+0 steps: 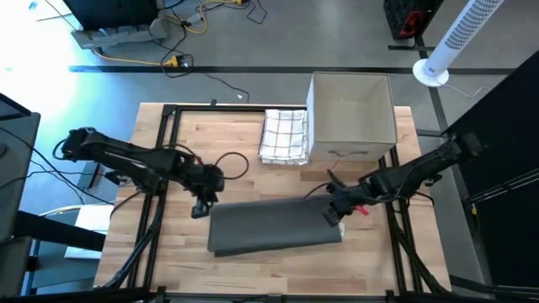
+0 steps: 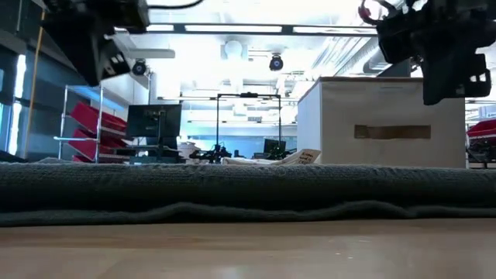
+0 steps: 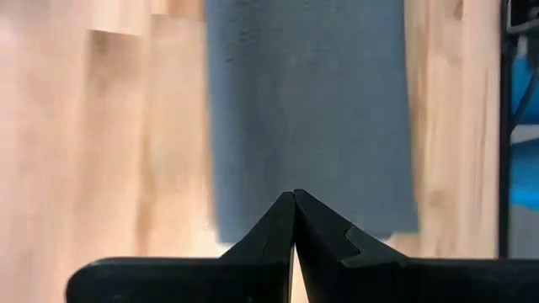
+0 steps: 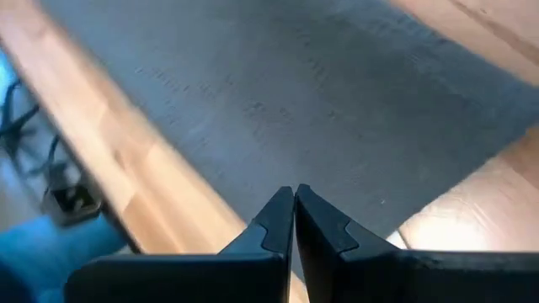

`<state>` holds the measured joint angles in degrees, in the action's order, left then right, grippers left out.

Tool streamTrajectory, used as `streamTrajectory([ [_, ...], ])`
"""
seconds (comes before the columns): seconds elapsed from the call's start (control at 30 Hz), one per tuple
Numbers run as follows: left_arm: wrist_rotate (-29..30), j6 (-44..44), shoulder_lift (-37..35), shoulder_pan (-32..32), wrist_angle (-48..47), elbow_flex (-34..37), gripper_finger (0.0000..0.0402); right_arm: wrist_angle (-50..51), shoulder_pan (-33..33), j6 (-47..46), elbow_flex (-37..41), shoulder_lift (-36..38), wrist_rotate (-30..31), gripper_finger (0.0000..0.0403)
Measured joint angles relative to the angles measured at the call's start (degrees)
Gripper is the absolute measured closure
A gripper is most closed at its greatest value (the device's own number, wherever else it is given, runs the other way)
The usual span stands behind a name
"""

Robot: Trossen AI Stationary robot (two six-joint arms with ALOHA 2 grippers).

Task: Fold towel
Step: Fold the gray towel

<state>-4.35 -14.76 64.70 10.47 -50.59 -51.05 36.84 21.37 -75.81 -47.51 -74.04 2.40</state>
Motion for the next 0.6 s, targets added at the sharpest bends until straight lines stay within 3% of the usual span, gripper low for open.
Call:
streamTrajectory([
  [0.27, 0.46, 6.96, -10.91, -0.41, -1.27, 0.00, 0.0401, 21.92, -2.50, -9.70, -11.58, -9.39, 0.58, 0.0402],
  [0.47, 3.57, 11.01, -16.10, -0.43, 0.03, 0.00, 0.0401, 19.92, -4.71, -10.85, -10.04, -10.12, -2.66, 0.0401],
  [0.6, 3.56, 12.23, -17.03, -0.32, 0.70, 0.29, 0.0401, 18.02, -5.20, -14.45, -7.40, -10.15, -2.76, 0.0372],
])
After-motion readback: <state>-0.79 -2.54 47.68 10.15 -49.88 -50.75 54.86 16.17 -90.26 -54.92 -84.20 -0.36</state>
